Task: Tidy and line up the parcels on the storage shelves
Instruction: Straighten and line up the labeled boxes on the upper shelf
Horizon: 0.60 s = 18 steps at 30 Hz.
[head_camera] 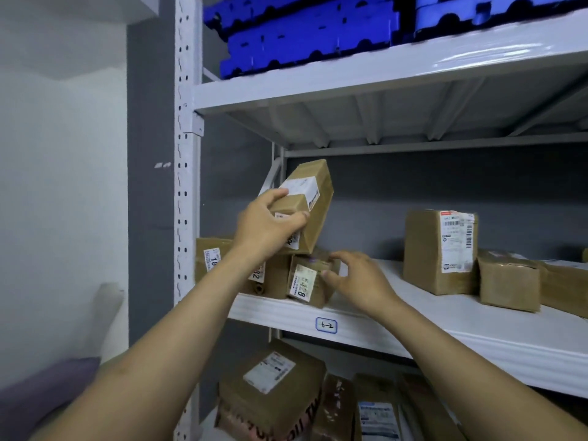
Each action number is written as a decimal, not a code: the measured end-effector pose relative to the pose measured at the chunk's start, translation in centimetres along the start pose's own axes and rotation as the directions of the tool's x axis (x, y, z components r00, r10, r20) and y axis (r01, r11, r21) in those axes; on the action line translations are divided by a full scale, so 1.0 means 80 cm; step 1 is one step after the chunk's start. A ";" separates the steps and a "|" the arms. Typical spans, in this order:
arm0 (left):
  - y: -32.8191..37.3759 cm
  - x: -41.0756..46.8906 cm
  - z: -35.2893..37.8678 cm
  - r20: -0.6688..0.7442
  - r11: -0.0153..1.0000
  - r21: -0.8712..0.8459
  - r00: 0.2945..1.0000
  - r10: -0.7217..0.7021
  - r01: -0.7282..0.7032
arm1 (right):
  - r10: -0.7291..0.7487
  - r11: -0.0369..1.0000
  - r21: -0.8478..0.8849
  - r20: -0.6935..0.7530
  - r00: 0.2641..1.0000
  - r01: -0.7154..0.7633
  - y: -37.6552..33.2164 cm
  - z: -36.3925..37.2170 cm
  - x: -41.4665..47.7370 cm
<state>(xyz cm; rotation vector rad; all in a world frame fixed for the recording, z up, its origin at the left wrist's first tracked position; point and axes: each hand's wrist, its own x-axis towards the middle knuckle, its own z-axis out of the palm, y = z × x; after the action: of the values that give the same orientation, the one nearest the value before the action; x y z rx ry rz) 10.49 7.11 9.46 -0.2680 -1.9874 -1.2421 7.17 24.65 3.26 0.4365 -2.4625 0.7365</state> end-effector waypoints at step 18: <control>-0.085 0.075 -0.064 0.139 0.990 -0.117 0.986 0.095 -0.079 | 0.092 0.858 -0.474 -0.237 0.967 -0.197 -0.072 0.068 0.039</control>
<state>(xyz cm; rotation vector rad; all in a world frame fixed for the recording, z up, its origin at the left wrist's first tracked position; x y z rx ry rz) 5.22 -1.84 10.25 -0.5075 -2.0073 -1.3114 5.02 16.42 3.52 -0.0246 -2.3818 0.1665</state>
